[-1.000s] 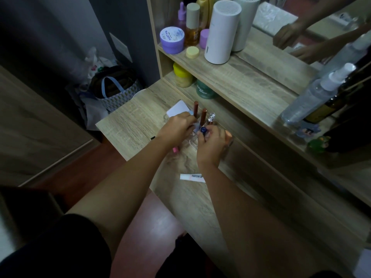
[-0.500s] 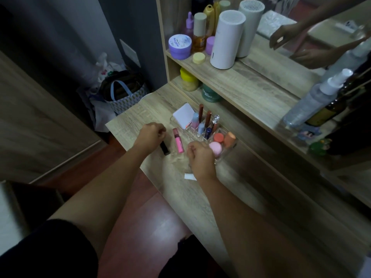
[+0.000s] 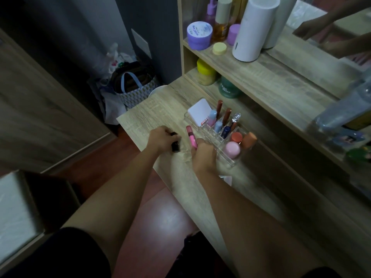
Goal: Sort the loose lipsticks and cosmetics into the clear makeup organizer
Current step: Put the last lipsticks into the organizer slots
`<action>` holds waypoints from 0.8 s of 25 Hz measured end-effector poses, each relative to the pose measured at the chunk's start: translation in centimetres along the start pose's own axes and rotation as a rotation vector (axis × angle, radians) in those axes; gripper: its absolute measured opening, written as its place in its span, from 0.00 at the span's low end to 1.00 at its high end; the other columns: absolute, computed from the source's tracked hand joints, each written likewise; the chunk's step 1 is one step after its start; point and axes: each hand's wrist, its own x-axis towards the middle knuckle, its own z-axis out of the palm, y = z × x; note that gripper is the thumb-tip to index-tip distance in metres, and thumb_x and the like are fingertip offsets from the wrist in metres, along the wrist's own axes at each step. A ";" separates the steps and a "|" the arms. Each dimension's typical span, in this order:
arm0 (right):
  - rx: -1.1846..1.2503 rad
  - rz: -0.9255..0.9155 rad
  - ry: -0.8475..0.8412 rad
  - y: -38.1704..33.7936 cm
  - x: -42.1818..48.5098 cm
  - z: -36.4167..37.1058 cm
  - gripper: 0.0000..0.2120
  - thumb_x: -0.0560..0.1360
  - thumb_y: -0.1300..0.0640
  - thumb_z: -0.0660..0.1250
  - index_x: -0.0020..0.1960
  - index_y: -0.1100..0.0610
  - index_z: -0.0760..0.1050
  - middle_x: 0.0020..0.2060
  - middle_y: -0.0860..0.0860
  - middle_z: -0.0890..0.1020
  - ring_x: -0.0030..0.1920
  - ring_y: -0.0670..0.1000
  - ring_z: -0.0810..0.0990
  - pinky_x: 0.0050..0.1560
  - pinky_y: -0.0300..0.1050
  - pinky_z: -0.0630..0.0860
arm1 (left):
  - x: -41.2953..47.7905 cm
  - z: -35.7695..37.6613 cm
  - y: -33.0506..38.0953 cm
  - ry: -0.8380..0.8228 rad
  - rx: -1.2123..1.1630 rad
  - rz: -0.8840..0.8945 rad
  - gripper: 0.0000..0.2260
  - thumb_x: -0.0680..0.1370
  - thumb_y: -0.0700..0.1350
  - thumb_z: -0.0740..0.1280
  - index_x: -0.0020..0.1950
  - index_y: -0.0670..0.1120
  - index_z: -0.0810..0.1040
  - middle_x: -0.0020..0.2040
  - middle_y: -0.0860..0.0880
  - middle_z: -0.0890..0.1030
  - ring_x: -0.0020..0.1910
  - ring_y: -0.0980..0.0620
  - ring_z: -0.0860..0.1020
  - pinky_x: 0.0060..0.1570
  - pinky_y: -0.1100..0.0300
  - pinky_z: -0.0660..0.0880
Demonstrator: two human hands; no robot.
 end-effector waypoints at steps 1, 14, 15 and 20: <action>-0.001 0.002 0.001 -0.1 0.0 0.0 0.12 0.78 0.59 0.60 0.59 0.61 0.73 0.54 0.61 0.80 0.54 0.61 0.79 0.54 0.54 0.74 | 0.2 -0.3 0.0 -0.033 -0.101 -0.022 0.11 0.69 0.46 0.74 0.47 0.42 0.80 0.44 0.45 0.80 0.45 0.49 0.79 0.46 0.58 0.76; 0.520 0.092 0.216 1.9 -3.4 -1.3 0.09 0.69 0.60 0.68 0.50 0.57 0.80 0.41 0.57 0.85 0.42 0.58 0.82 0.44 0.49 0.79 | -0.5 -4.0 3.2 -0.327 -0.563 0.044 0.09 0.78 0.41 0.62 0.45 0.53 0.79 0.43 0.49 0.78 0.38 0.52 0.78 0.37 0.61 0.75; 0.570 0.089 0.272 2.1 -3.6 -1.5 0.08 0.70 0.61 0.69 0.48 0.58 0.80 0.40 0.57 0.85 0.41 0.57 0.82 0.43 0.49 0.80 | -0.7 -3.8 4.0 -0.311 -0.582 0.081 0.07 0.77 0.42 0.64 0.45 0.52 0.79 0.42 0.49 0.78 0.38 0.52 0.78 0.36 0.62 0.76; 0.731 0.094 0.501 2.5 -2.4 -2.8 0.06 0.72 0.62 0.70 0.49 0.59 0.80 0.40 0.52 0.83 0.41 0.48 0.82 0.40 0.31 0.75 | -0.7 -1.4 6.6 -0.226 -0.526 0.262 0.11 0.75 0.40 0.68 0.56 0.47 0.76 0.43 0.49 0.78 0.44 0.54 0.78 0.40 0.67 0.76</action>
